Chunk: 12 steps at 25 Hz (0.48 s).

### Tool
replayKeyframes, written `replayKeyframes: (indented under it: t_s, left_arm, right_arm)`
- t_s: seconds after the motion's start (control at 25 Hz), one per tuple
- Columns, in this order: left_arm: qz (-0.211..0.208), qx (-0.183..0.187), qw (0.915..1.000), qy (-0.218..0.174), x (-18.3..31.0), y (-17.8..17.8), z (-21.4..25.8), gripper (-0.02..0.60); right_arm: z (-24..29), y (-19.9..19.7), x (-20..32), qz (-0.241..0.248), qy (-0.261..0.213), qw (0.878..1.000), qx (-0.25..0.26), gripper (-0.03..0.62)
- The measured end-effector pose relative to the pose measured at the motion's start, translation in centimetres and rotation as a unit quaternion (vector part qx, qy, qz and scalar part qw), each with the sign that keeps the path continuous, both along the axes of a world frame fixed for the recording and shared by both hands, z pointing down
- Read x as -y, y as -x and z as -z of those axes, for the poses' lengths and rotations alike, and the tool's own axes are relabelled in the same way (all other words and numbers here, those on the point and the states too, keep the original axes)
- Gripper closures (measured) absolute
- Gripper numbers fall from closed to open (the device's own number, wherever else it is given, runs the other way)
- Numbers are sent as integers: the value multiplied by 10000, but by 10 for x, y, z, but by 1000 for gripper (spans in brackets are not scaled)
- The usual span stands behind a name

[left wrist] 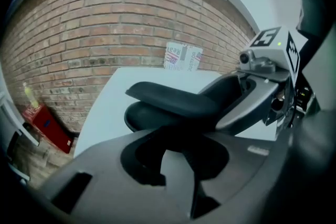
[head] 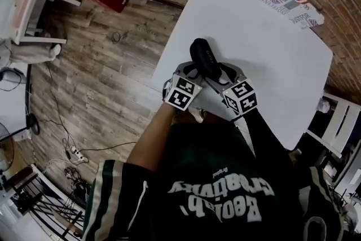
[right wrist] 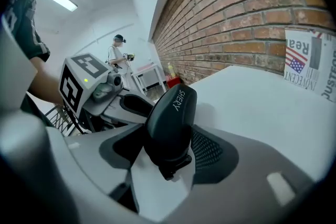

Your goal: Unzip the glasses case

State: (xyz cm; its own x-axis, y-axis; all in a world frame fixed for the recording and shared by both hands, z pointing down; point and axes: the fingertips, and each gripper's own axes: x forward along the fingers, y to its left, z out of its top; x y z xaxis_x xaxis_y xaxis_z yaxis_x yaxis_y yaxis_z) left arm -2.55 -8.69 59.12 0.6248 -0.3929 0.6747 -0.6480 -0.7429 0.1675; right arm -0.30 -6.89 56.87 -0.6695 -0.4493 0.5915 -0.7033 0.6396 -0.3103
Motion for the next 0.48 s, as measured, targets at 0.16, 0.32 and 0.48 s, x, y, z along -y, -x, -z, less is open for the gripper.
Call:
replayKeyframes:
  t_s: [0.16,0.32,0.48]
  left_arm:
    - [-66,29,9999,74,-1,-4,-9,503]
    - [-188,81,9998,63,0,-8,-9,516]
    - [-130,81,9998,85,-1,-7,-9,517]
  right_arm:
    - [12,-13,6,-134,-522,9981,-307,327]
    - [27,-39,18,-603,-991,9919,-508,386]
    - [20,-66,35,-1046,-1010,9856,-857,472]
